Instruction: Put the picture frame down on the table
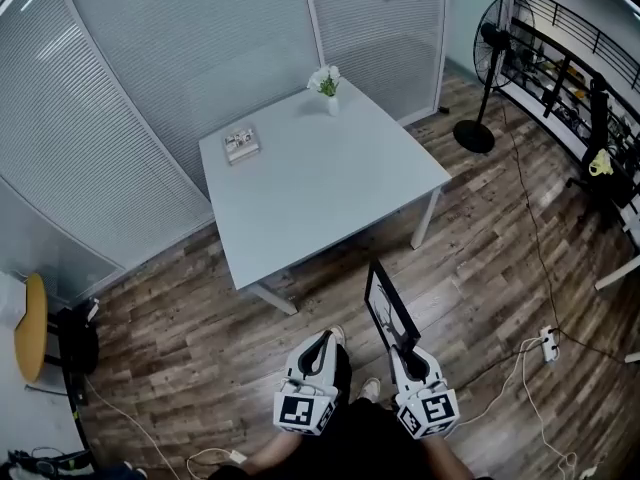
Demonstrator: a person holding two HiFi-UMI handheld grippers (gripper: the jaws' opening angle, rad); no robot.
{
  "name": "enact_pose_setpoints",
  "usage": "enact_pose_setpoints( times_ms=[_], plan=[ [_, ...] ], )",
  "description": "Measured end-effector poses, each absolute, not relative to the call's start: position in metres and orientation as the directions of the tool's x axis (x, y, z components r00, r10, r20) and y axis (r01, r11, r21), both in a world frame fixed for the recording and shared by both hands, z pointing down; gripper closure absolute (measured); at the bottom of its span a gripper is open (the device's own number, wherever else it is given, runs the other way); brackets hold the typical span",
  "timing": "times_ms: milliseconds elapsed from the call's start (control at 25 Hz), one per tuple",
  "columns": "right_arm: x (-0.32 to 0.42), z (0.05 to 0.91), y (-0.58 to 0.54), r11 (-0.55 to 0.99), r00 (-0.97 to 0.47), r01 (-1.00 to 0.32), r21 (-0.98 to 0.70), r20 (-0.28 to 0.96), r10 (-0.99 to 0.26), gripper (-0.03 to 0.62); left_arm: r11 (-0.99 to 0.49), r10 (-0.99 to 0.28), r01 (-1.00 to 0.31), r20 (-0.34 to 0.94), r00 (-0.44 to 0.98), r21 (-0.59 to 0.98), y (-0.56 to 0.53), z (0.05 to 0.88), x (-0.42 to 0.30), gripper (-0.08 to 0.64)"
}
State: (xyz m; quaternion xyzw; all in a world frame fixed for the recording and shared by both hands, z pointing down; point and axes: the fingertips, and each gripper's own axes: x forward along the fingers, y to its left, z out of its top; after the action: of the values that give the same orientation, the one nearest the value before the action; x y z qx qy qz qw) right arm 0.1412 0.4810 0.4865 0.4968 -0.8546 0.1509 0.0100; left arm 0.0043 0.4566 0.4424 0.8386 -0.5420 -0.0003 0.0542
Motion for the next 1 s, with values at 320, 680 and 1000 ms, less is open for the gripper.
enact_pose_setpoints(
  times_ms=[320, 680, 1000],
  plan=[
    [0.141, 0.492, 0.427, 0.449, -0.497, -0.857, -0.253, 0.177, -0.849, 0.538, -0.412, -0.905, -0.904, 0.06, 0.42, 0.109, 0.401, 0.452, 0.006, 0.544],
    [0.126, 0.497, 0.343, 0.445, -0.497, -0.859, -0.254, 0.199, -0.845, 0.538, -0.408, -0.903, -0.903, 0.083, 0.421, 0.134, 0.315, 0.463, -0.007, 0.543],
    [0.108, 0.498, 0.266, 0.43, -0.484, -0.867, -0.251, 0.225, -0.845, 0.538, -0.43, -0.891, -0.888, 0.082, 0.446, 0.163, 0.232, 0.47, -0.023, 0.543]
  ],
)
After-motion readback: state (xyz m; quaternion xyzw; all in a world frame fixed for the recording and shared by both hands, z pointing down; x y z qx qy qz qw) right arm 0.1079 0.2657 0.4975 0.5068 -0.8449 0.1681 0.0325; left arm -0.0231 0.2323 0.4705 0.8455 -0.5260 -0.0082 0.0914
